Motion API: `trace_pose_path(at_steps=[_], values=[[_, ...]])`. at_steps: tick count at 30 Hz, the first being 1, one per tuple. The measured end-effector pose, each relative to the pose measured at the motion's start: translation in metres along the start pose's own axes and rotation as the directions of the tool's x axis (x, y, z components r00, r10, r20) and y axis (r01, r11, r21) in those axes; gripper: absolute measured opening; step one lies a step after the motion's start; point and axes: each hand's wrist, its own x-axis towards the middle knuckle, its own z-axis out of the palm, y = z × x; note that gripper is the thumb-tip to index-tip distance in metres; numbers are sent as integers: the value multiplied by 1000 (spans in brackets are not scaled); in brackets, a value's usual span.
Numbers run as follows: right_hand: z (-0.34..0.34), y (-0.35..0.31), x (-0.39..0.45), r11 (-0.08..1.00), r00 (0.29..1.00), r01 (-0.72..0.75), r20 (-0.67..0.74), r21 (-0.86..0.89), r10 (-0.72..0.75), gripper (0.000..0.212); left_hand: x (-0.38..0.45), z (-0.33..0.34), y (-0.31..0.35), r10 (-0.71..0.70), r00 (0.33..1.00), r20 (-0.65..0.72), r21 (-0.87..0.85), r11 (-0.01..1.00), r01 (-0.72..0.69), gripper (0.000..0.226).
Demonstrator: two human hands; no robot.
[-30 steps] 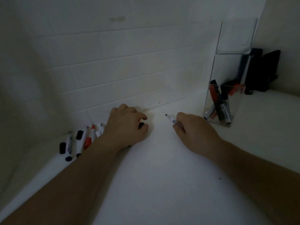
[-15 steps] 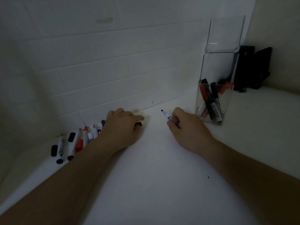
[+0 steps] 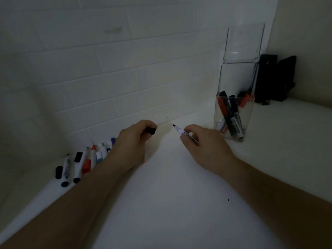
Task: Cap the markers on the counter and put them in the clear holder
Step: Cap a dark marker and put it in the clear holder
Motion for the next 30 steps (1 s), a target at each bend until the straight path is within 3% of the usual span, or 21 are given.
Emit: trace_pose_path(at_steps=[4,8,15,17,21,25,30], values=[[-1,-1,0,985,985,170,26,-16,-170,36,0,0,-2,23,999,36,-18,1000,-23,26],[5,0,-1,975,978,206,38,-79,-204,34,0,1,-2,26,999,34,-22,999,-25,25],[4,4,-1,992,992,124,0,-34,-124,34,-6,-2,7,72,997,7,-13,997,-72,32],[4,4,-1,994,995,98,-5,-39,-99,35,-6,-3,7,84,996,-17,13,996,-84,24],[2,4,-1,996,998,66,-9,-63,-66,26,-6,-2,7,-21,998,-51,-54,998,18,12],[2,3,-1,993,997,80,1,-85,-80,24,-4,0,7,-57,996,-75,-153,987,45,27],[4,4,-1,991,995,104,2,-87,-104,30,1,1,4,-42,998,-52,-97,995,36,38]])
